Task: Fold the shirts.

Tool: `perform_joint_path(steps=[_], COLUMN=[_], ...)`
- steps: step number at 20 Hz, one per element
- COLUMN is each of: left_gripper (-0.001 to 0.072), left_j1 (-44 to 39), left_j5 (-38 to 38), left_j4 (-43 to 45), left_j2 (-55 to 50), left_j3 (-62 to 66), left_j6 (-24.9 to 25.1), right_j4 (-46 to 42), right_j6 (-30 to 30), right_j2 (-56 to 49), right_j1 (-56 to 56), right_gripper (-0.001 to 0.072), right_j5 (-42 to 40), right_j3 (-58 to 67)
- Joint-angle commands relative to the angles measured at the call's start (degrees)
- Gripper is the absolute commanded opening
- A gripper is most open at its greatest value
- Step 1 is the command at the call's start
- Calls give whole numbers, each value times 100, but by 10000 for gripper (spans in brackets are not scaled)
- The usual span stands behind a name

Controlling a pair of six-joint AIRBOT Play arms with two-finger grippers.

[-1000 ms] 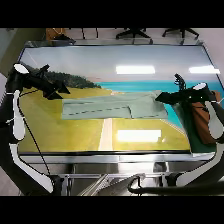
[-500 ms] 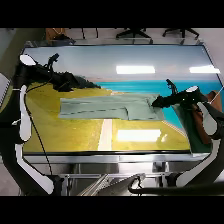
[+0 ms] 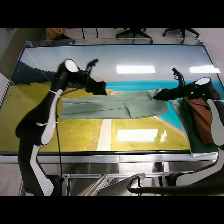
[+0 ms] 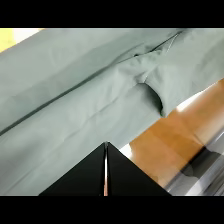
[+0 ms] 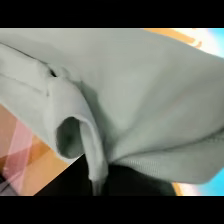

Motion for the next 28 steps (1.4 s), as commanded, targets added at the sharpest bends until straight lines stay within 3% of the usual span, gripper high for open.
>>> perform_joint_path(steps=[1,4,9,15,17,20,22,23,24,25,27,28], left_gripper=[15,15,16,16,17,17,17,17,17,17,17,17], left_j1=[-922,-1305,-1360,-20,675,1596,2041,2190,2323,2396,2461,2459], left_j5=[800,975,1394,37,-374,-542,-520,-525,-525,-546,-662,-752], left_j4=[116,111,-11,-2608,-3327,-3495,-3493,-3491,-3493,-3495,-3495,-3495], left_j2=[-656,-1073,-898,623,1325,2240,2640,2774,2872,2931,2942,2942], left_j3=[7,7,9,17,17,17,17,15,15,15,15,-26], left_j6=[-240,-590,-761,149,256,369,573,662,758,767,863,916], right_j4=[-96,-372,-424,-350,-70,350,850,1108,1290,1298,1303,1298], right_j6=[396,944,1217,1515,1534,1443,778,173,-319,-754,-931,-872], right_j2=[684,933,986,584,514,188,-326,-686,-1051,-1434,-1941,-1974], right_j1=[0,11,179,1178,1853,3222,4367,4999,5530,5978,6330,6304], right_gripper=[20,20,20,20,20,21,23,90,341,436,436,436], right_j5=[431,885,1110,857,177,-1655,-3101,-4022,-4937,-5880,-6872,-6664], right_j3=[313,1049,1464,1447,1449,1449,1449,1449,1449,1449,1451,1449])
